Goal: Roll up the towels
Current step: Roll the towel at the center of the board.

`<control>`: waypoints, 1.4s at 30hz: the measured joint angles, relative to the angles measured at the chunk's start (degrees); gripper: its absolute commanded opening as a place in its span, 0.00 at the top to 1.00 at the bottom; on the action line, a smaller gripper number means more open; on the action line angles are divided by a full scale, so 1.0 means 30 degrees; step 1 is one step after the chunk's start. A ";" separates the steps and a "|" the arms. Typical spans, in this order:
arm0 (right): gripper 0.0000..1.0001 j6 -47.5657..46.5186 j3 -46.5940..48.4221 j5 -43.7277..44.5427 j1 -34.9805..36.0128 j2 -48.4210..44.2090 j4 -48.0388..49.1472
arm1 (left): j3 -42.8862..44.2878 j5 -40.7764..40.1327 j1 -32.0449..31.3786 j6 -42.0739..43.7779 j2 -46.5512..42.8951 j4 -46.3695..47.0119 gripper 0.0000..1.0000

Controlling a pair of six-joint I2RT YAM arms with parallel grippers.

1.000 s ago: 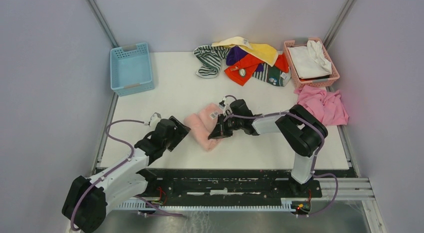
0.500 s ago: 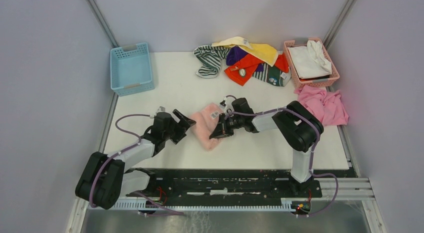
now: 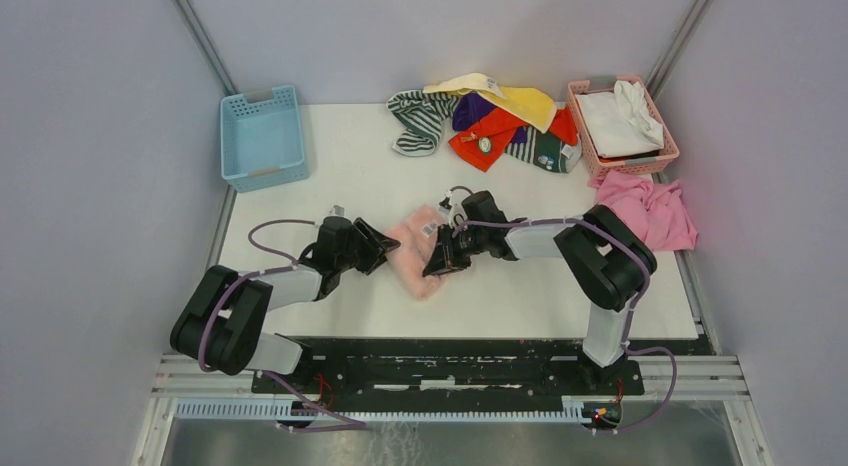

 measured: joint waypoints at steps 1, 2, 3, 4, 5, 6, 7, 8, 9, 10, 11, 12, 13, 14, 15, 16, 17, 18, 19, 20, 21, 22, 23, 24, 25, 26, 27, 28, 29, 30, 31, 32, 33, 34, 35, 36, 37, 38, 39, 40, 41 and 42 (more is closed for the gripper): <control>0.67 -0.0262 0.0007 0.0401 0.0051 -0.0313 -0.0408 | 0.0051 -0.0146 -0.0117 -0.0080 -0.0007 0.0000 0.51; 0.63 -0.0707 0.0007 0.1027 0.0146 -0.0787 -0.1042 | 0.0138 -0.0321 -0.0226 -0.0160 -0.0007 -0.0073 0.53; 0.59 -0.1035 0.0007 0.1603 0.0233 -0.1180 -0.1566 | 0.0291 -0.0627 -0.0364 -0.0255 -0.0007 -0.0313 0.54; 0.55 -0.1428 0.0007 0.2215 0.0357 -0.1654 -0.2186 | 0.0437 -0.0918 -0.0495 -0.0313 -0.0022 -0.0568 0.54; 0.50 -0.1807 0.0007 0.2914 0.0474 -0.2135 -0.2841 | 0.0590 -0.1231 -0.0641 -0.0379 -0.0080 -0.0903 0.54; 0.46 -0.2259 0.0007 0.3803 0.0634 -0.2703 -0.3614 | 0.0721 -0.1501 -0.0736 -0.0437 -0.0146 -0.1239 0.54; 0.42 -0.2659 0.0007 0.4546 0.0801 -0.3249 -0.4284 | 0.0838 -0.1741 -0.0809 -0.0539 -0.0211 -0.1603 0.55; 0.38 -0.3147 0.0007 0.5413 0.1042 -0.3883 -0.5071 | 0.0947 -0.1960 -0.0867 -0.0670 -0.0248 -0.1902 0.55; 0.36 -0.3490 0.0007 0.6047 0.1260 -0.4422 -0.5625 | 0.1056 -0.2142 -0.0933 -0.0765 -0.0277 -0.2193 0.55; 0.33 -0.3898 0.0015 0.6739 0.1530 -0.4983 -0.6193 | 0.1188 -0.2295 -0.0984 -0.0838 -0.0313 -0.2492 0.55; 0.32 -0.4422 0.0029 0.7657 0.1923 -0.5654 -0.6921 | 0.1304 -0.2506 -0.1035 -0.0969 -0.0335 -0.2783 0.55; 0.29 -0.4845 0.0073 0.8342 0.2288 -0.6171 -0.7461 | 0.1384 -0.2652 -0.1064 -0.1042 -0.0364 -0.2987 0.55; 0.27 -0.5413 0.0211 0.9391 0.2885 -0.6754 -0.8145 | 0.1443 -0.2769 -0.1093 -0.1144 -0.0386 -0.3191 0.55; 0.25 -0.5836 0.0379 1.0142 0.3424 -0.7133 -0.8531 | 0.1457 -0.2834 -0.1100 -0.1188 -0.0393 -0.3264 0.55; 0.24 -0.6317 0.0634 1.0885 0.4087 -0.7439 -0.8925 | 0.1457 -0.3002 -0.1137 -0.1333 -0.0444 -0.3388 0.55; 0.22 -0.6681 0.0882 1.1497 0.4619 -0.7577 -0.9151 | 0.1457 -0.3126 -0.1151 -0.1399 -0.0488 -0.3461 0.55; 0.21 -0.7074 0.1188 1.2072 0.5144 -0.7635 -0.9326 | 0.1457 -0.3191 -0.1158 -0.1472 -0.0532 -0.3534 0.55; 0.21 -0.7541 0.1552 1.2728 0.5748 -0.7635 -0.9435 | 0.1457 -0.3235 -0.1158 -0.1530 -0.0561 -0.3592 0.55; 0.20 -0.7847 0.1778 1.3107 0.6156 -0.7621 -0.9457 | 0.1457 -0.3315 -0.1173 -0.1632 -0.0597 -0.3665 0.55; 0.20 -0.8182 0.1982 1.3500 0.6535 -0.7606 -0.9457 | 0.1457 -0.3366 -0.1173 -0.1676 -0.0619 -0.3708 0.55; 0.20 -0.8619 0.2266 1.3937 0.6980 -0.7504 -0.9406 | 0.1457 -0.3439 -0.1188 -0.1698 -0.0648 -0.3759 0.55; 0.20 -0.8910 0.2433 1.4200 0.7264 -0.7380 -0.9296 | 0.1464 -0.3497 -0.1195 -0.1712 -0.0656 -0.3789 0.55; 0.20 -0.9194 0.2608 1.4455 0.7533 -0.7198 -0.9165 | 0.1479 -0.3519 -0.1217 -0.1727 -0.0656 -0.3810 0.54; 0.20 -0.9457 0.2776 1.4688 0.7730 -0.6980 -0.9071 | 0.1494 -0.3563 -0.1246 -0.1741 -0.0656 -0.3832 0.54; 0.20 -0.9792 0.3031 1.4994 0.7985 -0.6594 -0.8947 | 0.1501 -0.3614 -0.1268 -0.1756 -0.0656 -0.3847 0.54; 0.20 -1.0047 0.3220 1.5220 0.8196 -0.6222 -0.8837 | 0.1508 -0.3628 -0.1275 -0.1800 -0.0656 -0.3869 0.54; 0.20 -1.0295 0.3395 1.5424 0.8378 -0.5821 -0.8706 | 0.1508 -0.3636 -0.1275 -0.1814 -0.0656 -0.3876 0.54; 0.21 -1.0586 0.3570 1.5686 0.8582 -0.5297 -0.8502 | 0.1508 -0.3636 -0.1275 -0.1829 -0.0656 -0.3891 0.54; 0.21 -1.0826 0.3708 1.5868 0.8786 -0.4772 -0.8342 | 0.1508 -0.3636 -0.1275 -0.1851 -0.0648 -0.3891 0.54; 0.22 -1.1096 0.3840 1.6101 0.9020 -0.4124 -0.8131 | 0.1515 -0.3636 -0.1275 -0.1872 -0.0641 -0.3891 0.54; 0.23 -1.1271 0.3876 1.6211 0.9202 -0.3599 -0.7970 | 0.1515 -0.3636 -0.1275 -0.1880 -0.0627 -0.3883 0.54; 0.24 -1.1548 0.3898 1.6480 0.9420 -0.3002 -0.7810 | 0.1515 -0.3628 -0.1282 -0.1887 -0.0612 -0.3876 0.54; 0.26 -1.1817 0.3905 1.6786 0.9602 -0.2477 -0.7679 | 0.1515 -0.3628 -0.1290 -0.1894 -0.0597 -0.3876 0.54; 0.28 -1.2014 0.3912 1.7201 0.9719 -0.2127 -0.7555 | 0.1515 -0.3628 -0.1304 -0.1894 -0.0590 -0.3861 0.54; 0.31 -1.2218 0.3971 1.7726 0.9850 -0.1829 -0.7461 | 0.1515 -0.3636 -0.1311 -0.1902 -0.0561 -0.3832 0.53; 0.33 -1.2342 0.4044 1.8105 0.9916 -0.1661 -0.7446 | 0.1515 -0.3636 -0.1319 -0.1909 -0.0546 -0.3818 0.52; 0.37 -1.2415 0.4124 1.8542 0.9952 -0.1537 -0.7446 | 0.1515 -0.3657 -0.1311 -0.1931 -0.0510 -0.3796 0.51; 0.43 -1.2458 0.4146 1.8833 0.9996 -0.1464 -0.7439 | 0.1515 -0.3657 -0.1311 -0.1953 -0.0488 -0.3781 0.49; 0.50 -1.2473 0.4146 1.9074 1.0025 -0.1457 -0.7439 | 0.1515 -0.3657 -0.1311 -0.1953 -0.0466 -0.3767 0.48; 0.59 -1.2480 0.4146 1.9234 1.0018 -0.1457 -0.7439 | 0.1515 -0.3657 -0.1311 -0.1960 -0.0459 -0.3774 0.46; 0.69 -1.2437 0.4124 1.9380 0.9974 -0.1472 -0.7380 | 0.1515 -0.3657 -0.1311 -0.1960 -0.0459 -0.3810 0.44; 0.77 -1.2356 0.4051 1.9387 0.9887 -0.1515 -0.7286 | 0.1515 -0.3657 -0.1311 -0.1960 -0.0459 -0.3818 0.41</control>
